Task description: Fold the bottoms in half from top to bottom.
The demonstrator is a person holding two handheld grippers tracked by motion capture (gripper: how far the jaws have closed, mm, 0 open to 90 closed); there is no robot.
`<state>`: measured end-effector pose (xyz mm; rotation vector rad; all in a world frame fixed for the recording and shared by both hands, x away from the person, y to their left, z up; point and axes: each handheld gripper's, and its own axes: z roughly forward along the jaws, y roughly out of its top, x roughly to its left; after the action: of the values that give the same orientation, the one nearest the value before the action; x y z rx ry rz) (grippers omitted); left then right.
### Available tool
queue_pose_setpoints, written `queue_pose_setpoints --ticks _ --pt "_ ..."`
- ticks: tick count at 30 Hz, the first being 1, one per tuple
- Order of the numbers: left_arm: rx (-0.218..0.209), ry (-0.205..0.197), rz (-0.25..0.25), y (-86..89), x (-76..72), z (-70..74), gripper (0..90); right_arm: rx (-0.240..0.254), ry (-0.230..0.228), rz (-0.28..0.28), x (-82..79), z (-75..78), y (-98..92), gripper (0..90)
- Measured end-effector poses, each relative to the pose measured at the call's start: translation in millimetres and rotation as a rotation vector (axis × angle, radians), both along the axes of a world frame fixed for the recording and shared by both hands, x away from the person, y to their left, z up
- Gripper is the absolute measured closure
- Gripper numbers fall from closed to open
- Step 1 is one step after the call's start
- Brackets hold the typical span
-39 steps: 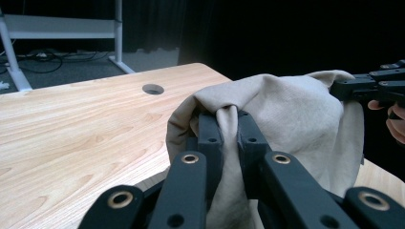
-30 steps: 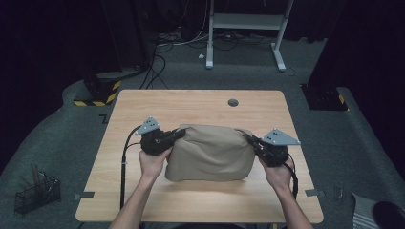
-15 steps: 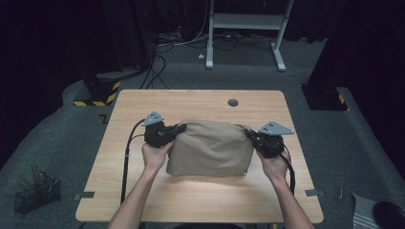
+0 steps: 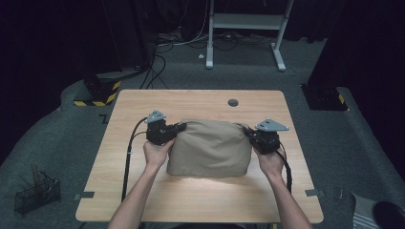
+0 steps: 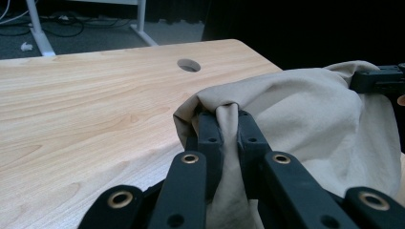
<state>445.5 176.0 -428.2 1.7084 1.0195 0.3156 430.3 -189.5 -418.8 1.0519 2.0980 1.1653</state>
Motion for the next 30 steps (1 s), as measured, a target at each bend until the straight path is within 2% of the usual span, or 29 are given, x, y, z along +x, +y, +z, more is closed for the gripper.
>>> queue_pose_setpoints --ticks 10,22,30 --pt "0.011 0.016 0.012 1.3 6.3 -3.8 83.8 0.005 0.012 -0.007 7.6 -2.7 2.9 88.1" --pt "0.044 0.009 0.030 1.1 11.7 -11.0 83.8 0.027 0.013 -0.007 18.8 -8.9 3.9 87.9" --pt "0.041 0.017 0.040 1.1 14.8 -16.2 83.8 0.035 0.021 -0.009 23.4 -12.9 4.9 88.0"
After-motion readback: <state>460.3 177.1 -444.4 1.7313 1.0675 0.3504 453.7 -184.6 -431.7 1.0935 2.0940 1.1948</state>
